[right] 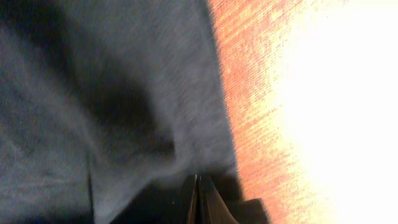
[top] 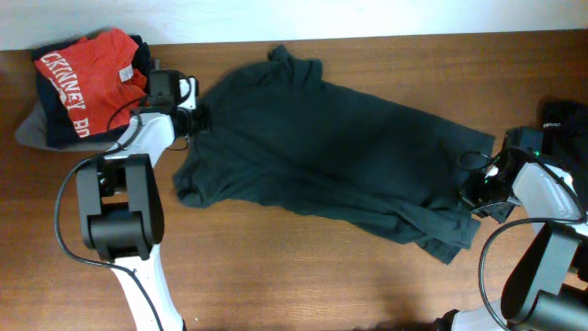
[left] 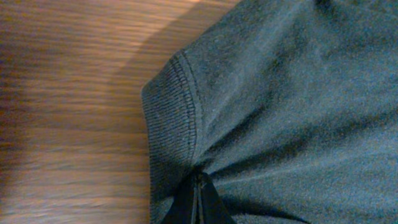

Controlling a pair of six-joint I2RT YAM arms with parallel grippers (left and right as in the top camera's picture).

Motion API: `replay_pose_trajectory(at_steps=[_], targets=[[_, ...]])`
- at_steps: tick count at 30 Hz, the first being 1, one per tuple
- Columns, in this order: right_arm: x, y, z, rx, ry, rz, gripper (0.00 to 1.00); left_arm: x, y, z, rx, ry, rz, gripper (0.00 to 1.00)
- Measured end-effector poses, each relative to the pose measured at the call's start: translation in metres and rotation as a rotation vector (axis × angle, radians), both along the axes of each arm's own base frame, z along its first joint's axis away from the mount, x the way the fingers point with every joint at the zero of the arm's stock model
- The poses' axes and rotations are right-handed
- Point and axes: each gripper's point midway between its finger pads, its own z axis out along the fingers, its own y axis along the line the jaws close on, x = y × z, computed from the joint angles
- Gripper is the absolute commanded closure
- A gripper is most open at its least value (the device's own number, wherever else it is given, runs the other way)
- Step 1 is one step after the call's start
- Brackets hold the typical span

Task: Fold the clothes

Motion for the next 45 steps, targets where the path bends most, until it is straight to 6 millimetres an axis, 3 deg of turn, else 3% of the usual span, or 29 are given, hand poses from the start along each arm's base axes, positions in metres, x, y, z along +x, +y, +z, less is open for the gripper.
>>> replay_pose_trajectory(at_steps=[7, 12, 21, 31, 34, 39, 45], targets=[[0.022, -0.009, -0.002, -0.032, -0.080, 0.000, 0.96, -0.011, 0.016, -0.002, -0.007, 0.055, 0.032, 0.99], [0.039, -0.010, -0.031, -0.003, -0.097, 0.006, 0.96, -0.022, 0.019, -0.003, -0.028, 0.114, 0.079, 0.99], [0.081, -0.020, -0.032, 0.013, -0.182, 0.021, 0.96, -0.055, 0.021, -0.004, -0.058, 0.265, 0.163, 0.99], [0.110, -0.030, -0.027, 0.006, -0.214, 0.036, 0.96, -0.102, 0.016, -0.007, -0.107, 0.481, 0.315, 0.99], [0.119, -0.036, -0.024, -0.009, -0.224, 0.041, 0.96, -0.123, 0.013, -0.007, -0.119, 0.574, 0.361, 0.99], [0.137, -0.046, -0.008, -0.047, -0.269, 0.045, 0.96, -0.139, 0.003, -0.006, -0.168, 0.652, 0.393, 0.99], [0.144, -0.051, 0.005, -0.062, -0.277, 0.047, 0.96, -0.154, -0.028, -0.006, -0.198, 0.722, 0.380, 0.99]])
